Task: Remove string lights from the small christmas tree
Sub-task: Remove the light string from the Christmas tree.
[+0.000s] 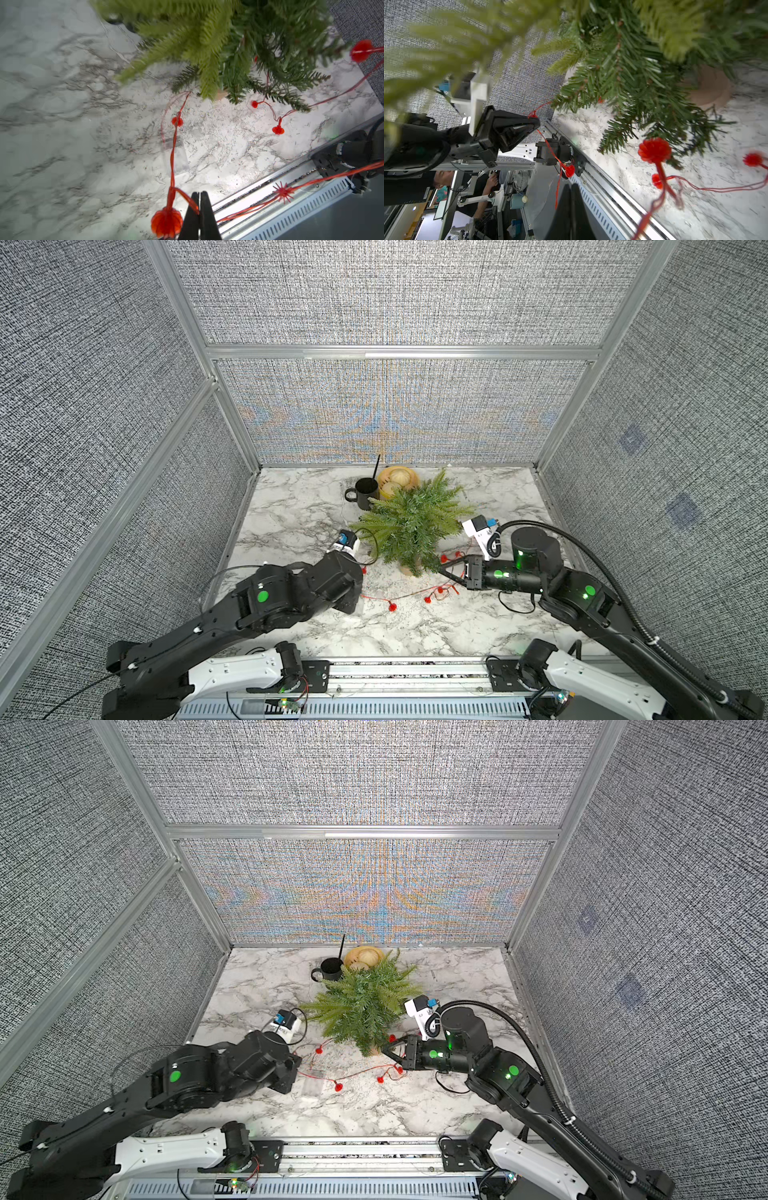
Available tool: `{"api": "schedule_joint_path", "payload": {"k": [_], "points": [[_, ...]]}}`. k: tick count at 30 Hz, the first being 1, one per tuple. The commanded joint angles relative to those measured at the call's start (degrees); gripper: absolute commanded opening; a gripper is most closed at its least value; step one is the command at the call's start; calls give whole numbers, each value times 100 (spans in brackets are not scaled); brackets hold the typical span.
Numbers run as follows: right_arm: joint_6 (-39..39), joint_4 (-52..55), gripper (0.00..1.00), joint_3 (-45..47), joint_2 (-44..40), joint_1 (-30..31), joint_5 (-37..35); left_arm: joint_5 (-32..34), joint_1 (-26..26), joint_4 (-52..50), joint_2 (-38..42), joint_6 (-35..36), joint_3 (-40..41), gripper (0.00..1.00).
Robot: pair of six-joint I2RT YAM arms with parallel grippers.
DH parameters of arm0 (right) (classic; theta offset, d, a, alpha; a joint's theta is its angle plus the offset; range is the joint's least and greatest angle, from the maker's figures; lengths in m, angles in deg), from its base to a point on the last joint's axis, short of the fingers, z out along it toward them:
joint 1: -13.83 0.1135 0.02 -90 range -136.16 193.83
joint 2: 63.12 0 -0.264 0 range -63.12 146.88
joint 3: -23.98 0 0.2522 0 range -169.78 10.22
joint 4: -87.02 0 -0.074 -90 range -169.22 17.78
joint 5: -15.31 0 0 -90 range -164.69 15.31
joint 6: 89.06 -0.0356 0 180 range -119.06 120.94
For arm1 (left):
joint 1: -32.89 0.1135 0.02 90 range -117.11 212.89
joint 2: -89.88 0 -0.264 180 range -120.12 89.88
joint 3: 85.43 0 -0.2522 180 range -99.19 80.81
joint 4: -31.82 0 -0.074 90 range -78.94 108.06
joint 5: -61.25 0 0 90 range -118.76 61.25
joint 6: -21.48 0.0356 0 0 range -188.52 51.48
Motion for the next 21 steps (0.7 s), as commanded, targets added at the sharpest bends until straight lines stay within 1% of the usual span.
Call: {"api": "schedule_joint_path", "payload": {"k": [1, 4, 5, 6, 7, 8, 9, 11, 15, 17, 18, 19, 21], "points": [[116, 610, 0, 45, -171, -2, -349, -801, -4, 933, 27, -413, 525, 0], [169, 1150, 0, 53, -360, -10, -624, -1085, -2, 1309, -42, -580, 830, 0], [171, 1329, 0, 45, -399, -3, -744, -1183, -4, 1444, -62, -573, 903, 3], [177, 1461, 0, 38, -488, -3, -842, -1206, -4, 1536, -61, -570, 950, 9], [188, 1646, 0, 7, -630, -8, -981, -1134, -9, 1575, -52, -582, 1011, 18], [197, 1810, 0, -19, -698, -10, -1140, -941, -2, 1542, -14, -619, 1063, 33], [206, 1975, 0, -65, -751, -7, -1321, -761, -10, 1499, 34, -628, 1095, 45], [228, 2397, 0, -182, -836, -10, -1774, -373, -13, 1472, 208, -615, 1168, 58], [279, 3078, 0, -578, -761, -11, -2720, 152, -3, 1766, 517, -489, 1288, 78], [373, 3363, 0, -795, -559, -5, -3254, 336, -6, 1837, 526, -372, 1276, 85], [437, 3465, 0, -891, -481, -14, -3497, 431, -2, 1811, 494, -347, 1242, 86], [537, 3562, 0, -1006, -188, -34, -3794, 528, 6, 1772, 451, -319, 1194, 86], [757, 3677, 0, -1250, 218, -93, -4286, 525, 74, 1778, 358, -161, 1106, 86]]}}
